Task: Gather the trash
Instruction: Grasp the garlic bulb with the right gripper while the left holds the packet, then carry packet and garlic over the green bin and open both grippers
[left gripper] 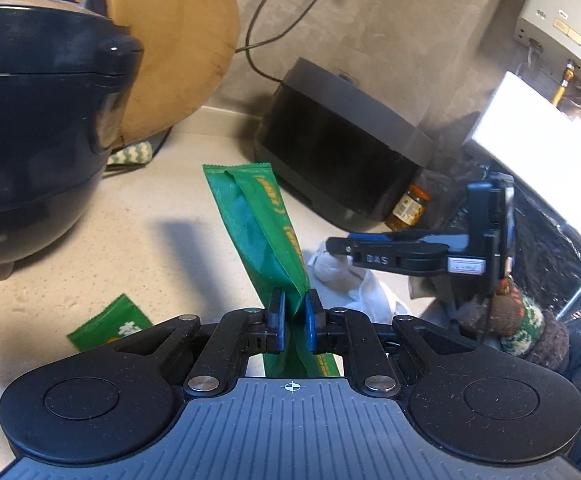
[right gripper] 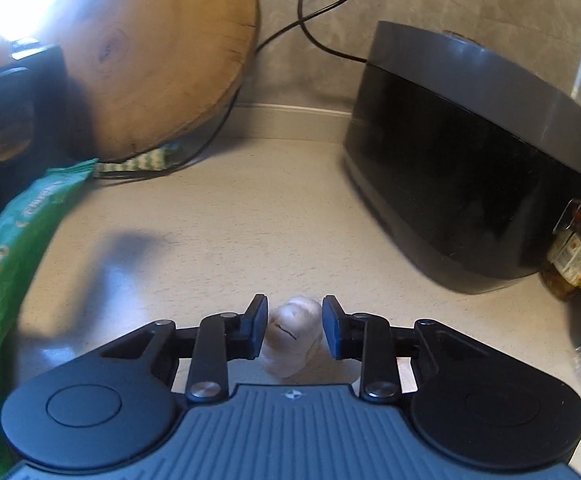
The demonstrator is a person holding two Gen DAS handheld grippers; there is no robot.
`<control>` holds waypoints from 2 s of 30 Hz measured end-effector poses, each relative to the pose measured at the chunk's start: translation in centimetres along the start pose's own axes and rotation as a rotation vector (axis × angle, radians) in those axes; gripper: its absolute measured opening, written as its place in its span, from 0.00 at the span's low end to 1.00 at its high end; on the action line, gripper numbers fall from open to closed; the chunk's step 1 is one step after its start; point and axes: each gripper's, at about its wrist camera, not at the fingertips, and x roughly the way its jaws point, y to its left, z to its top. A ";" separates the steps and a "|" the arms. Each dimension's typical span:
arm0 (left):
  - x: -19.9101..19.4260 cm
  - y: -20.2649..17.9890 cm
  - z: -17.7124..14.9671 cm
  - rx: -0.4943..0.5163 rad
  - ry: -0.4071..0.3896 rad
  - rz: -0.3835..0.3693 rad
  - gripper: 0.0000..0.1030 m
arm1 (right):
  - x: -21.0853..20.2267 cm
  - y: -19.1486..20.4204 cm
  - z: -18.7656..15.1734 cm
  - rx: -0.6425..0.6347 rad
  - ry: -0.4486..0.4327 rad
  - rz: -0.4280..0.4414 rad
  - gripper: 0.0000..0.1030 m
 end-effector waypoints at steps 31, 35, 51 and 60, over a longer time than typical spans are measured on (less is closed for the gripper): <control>-0.1 -0.6 -1.0 0.025 0.023 0.094 0.13 | 3.2 -1.0 -0.4 0.193 0.063 0.092 0.52; -0.3 -2.5 -1.4 0.050 0.010 0.069 0.13 | -3.0 -1.9 -1.7 0.213 -0.028 0.161 0.52; 9.7 -17.4 -16.9 0.293 0.137 -0.311 0.13 | -22.3 -9.9 -26.8 0.308 -0.122 -0.217 0.53; 24.6 -13.8 -31.8 0.270 0.377 -0.152 0.13 | -16.3 -14.1 -41.0 0.552 0.150 -0.206 0.52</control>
